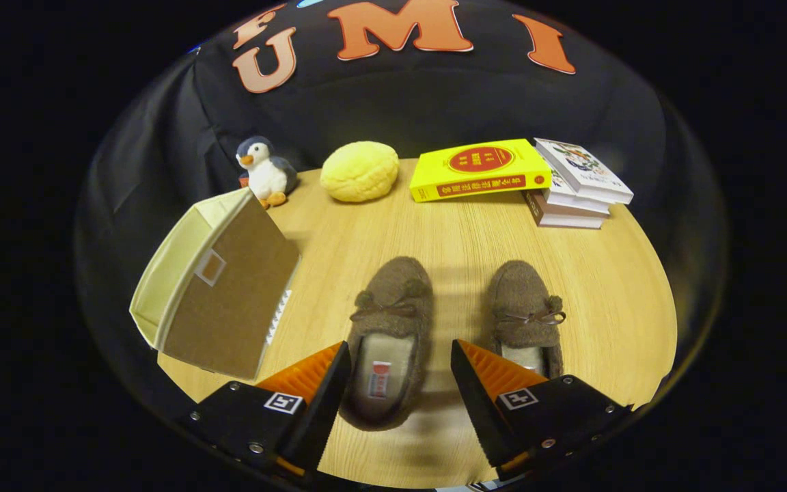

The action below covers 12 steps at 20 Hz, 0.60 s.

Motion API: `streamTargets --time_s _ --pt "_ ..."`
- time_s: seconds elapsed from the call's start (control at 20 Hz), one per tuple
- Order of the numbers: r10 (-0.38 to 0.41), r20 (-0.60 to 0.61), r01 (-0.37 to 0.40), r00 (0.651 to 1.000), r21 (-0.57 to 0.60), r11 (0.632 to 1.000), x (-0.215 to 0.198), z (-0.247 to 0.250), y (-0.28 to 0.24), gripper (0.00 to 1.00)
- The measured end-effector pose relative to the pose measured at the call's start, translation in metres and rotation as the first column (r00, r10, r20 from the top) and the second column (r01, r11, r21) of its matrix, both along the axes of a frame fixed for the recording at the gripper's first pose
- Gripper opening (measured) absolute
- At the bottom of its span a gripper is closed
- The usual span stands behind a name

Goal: Open the storage box then place both shoes into the box .Put the left shoe in first, then the right shoe, with the right side of both shoes facing outward in a uniform manner.

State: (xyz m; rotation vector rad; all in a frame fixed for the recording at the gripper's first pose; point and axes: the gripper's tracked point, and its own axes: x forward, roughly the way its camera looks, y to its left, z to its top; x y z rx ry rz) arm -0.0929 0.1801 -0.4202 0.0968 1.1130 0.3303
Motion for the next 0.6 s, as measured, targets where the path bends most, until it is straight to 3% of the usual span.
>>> streamTargets --time_s 0.3,0.6 --pt "-0.013 -0.044 0.010 0.999 -0.071 0.997 0.018 -0.050 -0.006 0.77" --pt "-0.086 -0.097 0.081 0.992 -0.056 0.995 0.035 -0.074 0.003 0.49"
